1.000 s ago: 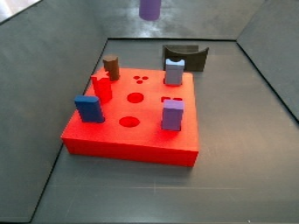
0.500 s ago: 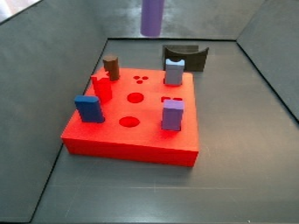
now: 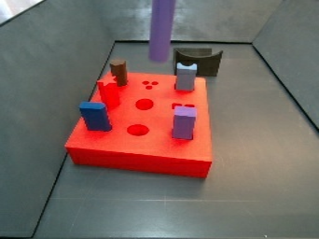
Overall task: Pick up the round object. Move up. Place the round object on the fixture. Regrasp the round object. Move to above the board. Insert the round object.
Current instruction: Insert the round object.
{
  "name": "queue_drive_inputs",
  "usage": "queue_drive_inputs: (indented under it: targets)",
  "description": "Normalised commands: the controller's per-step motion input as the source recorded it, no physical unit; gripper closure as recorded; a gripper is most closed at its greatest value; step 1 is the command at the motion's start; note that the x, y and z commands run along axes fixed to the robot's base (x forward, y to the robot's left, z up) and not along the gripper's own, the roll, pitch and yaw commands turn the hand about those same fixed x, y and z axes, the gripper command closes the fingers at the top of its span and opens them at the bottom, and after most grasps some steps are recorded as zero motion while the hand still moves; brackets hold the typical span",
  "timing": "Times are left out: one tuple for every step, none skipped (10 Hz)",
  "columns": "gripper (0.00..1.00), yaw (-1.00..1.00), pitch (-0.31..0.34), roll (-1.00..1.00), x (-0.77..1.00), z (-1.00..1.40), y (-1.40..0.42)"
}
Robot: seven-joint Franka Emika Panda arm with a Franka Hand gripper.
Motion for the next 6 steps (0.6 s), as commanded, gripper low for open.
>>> queue_drive_inputs:
  targets:
    - [1.00,-0.03,-0.366,-0.14,-0.42,-0.46,-0.01]
    - [1.00,0.00,-0.371,-0.05,-0.39,-0.51,0.00]
    - [1.00,0.00,-0.319,0.00,-0.24,-0.63,0.00]
    - [1.00,0.00,-0.299,0.06,-0.21,-0.68,0.00]
    - [1.00,0.05,-0.224,0.17,-0.14,-0.66,-0.12]
    - [1.00,0.03,-0.100,0.11,0.00,-0.46,-0.07]
